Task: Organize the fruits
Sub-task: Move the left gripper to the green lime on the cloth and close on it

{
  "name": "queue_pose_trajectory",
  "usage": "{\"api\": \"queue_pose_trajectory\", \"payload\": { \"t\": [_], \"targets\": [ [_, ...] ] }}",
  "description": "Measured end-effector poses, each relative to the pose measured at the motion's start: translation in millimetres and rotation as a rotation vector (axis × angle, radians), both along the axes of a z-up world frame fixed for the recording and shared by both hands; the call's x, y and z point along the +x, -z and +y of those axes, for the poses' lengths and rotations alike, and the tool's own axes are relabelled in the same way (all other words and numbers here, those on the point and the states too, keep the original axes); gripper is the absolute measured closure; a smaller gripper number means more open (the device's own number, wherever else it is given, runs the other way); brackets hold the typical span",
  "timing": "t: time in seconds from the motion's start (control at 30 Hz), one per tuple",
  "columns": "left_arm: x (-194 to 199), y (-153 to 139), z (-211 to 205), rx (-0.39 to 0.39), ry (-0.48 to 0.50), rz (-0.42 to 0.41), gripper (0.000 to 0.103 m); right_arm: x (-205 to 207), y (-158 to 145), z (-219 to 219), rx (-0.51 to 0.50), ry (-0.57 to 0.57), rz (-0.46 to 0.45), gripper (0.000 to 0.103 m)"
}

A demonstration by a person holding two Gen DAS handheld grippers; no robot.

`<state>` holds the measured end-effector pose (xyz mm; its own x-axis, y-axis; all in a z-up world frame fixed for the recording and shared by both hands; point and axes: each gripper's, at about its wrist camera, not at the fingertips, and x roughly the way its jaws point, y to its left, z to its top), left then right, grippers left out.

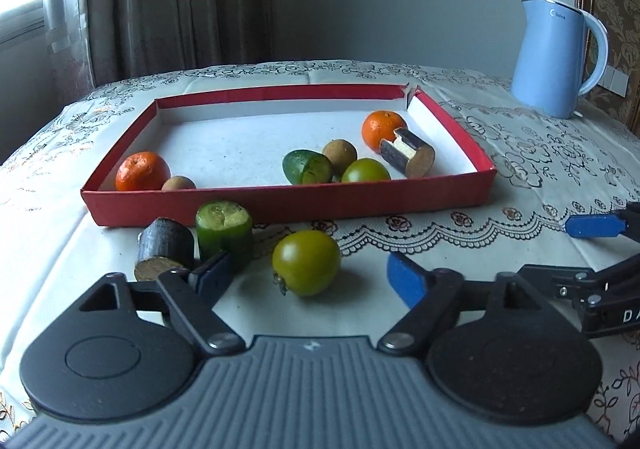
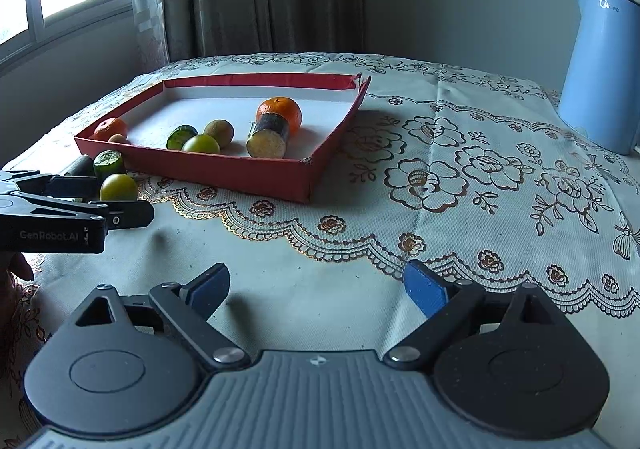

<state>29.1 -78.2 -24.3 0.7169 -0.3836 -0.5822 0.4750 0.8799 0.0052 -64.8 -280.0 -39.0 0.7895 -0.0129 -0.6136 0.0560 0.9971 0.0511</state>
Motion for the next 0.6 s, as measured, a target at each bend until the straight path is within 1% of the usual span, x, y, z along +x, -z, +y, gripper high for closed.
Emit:
{"api": "queue_pose_trajectory", "payload": {
  "t": [0.07,0.1,0.17,0.33,0.4,0.6],
  "targets": [
    [-0.8,0.3,-0.1,0.001,0.001,-0.003,0.025,0.0,0.1,0.0,0.000,0.000,0.000,0.008],
    [-1.1,0.4,-0.1,-0.001,0.007,-0.004,0.028,0.0,0.1,0.0,0.000,0.000,0.000,0.008],
    [-1.9,1.2,-2.3,0.013,0.010,-0.009,0.040,0.1,0.2,0.1,0.000,0.000,0.000,0.007],
    [-3.2,1.9,-4.7,0.024,0.020,-0.013,0.045,0.1,0.2,0.2,0.000,0.000,0.000,0.007],
    [-2.9,2.3,-4.9,0.024,0.027,-0.008,0.054,0.0,0.2,0.2,0.000,0.000,0.000,0.007],
    [-3.7,2.0,-6.5,0.032,0.025,-0.015,0.061,0.5,0.5,1.4,0.001,-0.005,0.002,0.005]
  ]
}}
